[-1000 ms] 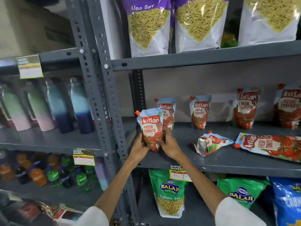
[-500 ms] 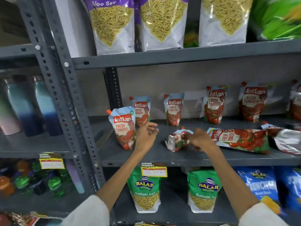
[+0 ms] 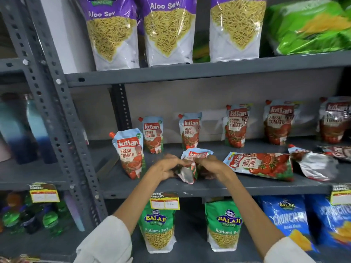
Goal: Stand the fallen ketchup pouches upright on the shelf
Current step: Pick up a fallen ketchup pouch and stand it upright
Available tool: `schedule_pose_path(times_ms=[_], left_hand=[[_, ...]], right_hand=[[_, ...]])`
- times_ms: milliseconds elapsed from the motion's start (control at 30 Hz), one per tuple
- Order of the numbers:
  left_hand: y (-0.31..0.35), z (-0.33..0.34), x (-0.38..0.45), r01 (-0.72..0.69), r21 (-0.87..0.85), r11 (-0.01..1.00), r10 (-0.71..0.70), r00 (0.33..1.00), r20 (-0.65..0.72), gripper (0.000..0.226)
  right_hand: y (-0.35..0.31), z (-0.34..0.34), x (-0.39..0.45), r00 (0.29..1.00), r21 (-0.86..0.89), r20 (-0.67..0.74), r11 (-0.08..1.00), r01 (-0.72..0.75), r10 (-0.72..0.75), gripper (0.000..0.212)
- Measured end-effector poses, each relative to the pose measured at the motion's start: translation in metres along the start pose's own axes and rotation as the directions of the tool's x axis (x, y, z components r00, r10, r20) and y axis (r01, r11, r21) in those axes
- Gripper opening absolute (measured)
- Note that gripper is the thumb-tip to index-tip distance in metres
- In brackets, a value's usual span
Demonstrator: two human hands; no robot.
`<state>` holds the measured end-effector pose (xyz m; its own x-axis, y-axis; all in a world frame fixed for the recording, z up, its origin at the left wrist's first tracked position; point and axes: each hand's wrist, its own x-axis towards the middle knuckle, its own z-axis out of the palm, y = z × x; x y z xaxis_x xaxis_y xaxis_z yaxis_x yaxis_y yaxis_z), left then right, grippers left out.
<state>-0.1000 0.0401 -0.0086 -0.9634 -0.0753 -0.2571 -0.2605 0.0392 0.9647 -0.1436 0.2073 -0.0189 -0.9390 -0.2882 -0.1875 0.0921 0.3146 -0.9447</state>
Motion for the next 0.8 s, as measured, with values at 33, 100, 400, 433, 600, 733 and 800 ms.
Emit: schedule_pose_path(times_ms=[33,100,400,433,600,733,800], left_hand=[[-0.005,0.0,-0.001,-0.045,-0.016,0.999,0.045,0.998,-0.04,0.015],[-0.013,0.0,-0.005,-0.149,-0.017,0.989,0.146,0.983,-0.115,0.028],[-0.026,-0.022,0.005,-0.573,0.269,0.774,0.631,0.731,-0.26,0.099],[-0.034,-0.025,0.007,-0.537,0.286,0.793,0.604,0.755,-0.257,0.1],[-0.053,-0.03,0.019,-0.455,0.296,0.84,0.531,0.804,-0.269,0.088],[-0.056,-0.012,0.01,-0.453,0.256,0.854,0.519,0.782,-0.344,0.095],[-0.057,0.005,-0.004,-0.465,0.291,0.836,0.548,0.697,-0.461,0.104]], right_hand=[[0.001,0.003,0.001,0.999,0.087,0.001,0.995,0.042,-0.042,0.021],[0.001,0.008,0.002,0.988,0.219,-0.014,0.964,0.15,-0.151,0.023],[-0.017,0.04,0.016,0.807,0.108,0.039,0.805,0.583,-0.59,0.065],[-0.008,0.045,0.02,0.801,0.071,0.067,0.804,0.591,-0.595,0.065],[0.023,0.052,0.032,0.816,0.079,0.042,0.816,0.572,-0.576,0.06],[0.019,0.042,0.027,0.827,0.043,0.098,0.832,0.553,-0.554,0.061],[0.017,0.029,0.025,0.824,-0.075,0.148,0.824,0.561,-0.547,0.063]])
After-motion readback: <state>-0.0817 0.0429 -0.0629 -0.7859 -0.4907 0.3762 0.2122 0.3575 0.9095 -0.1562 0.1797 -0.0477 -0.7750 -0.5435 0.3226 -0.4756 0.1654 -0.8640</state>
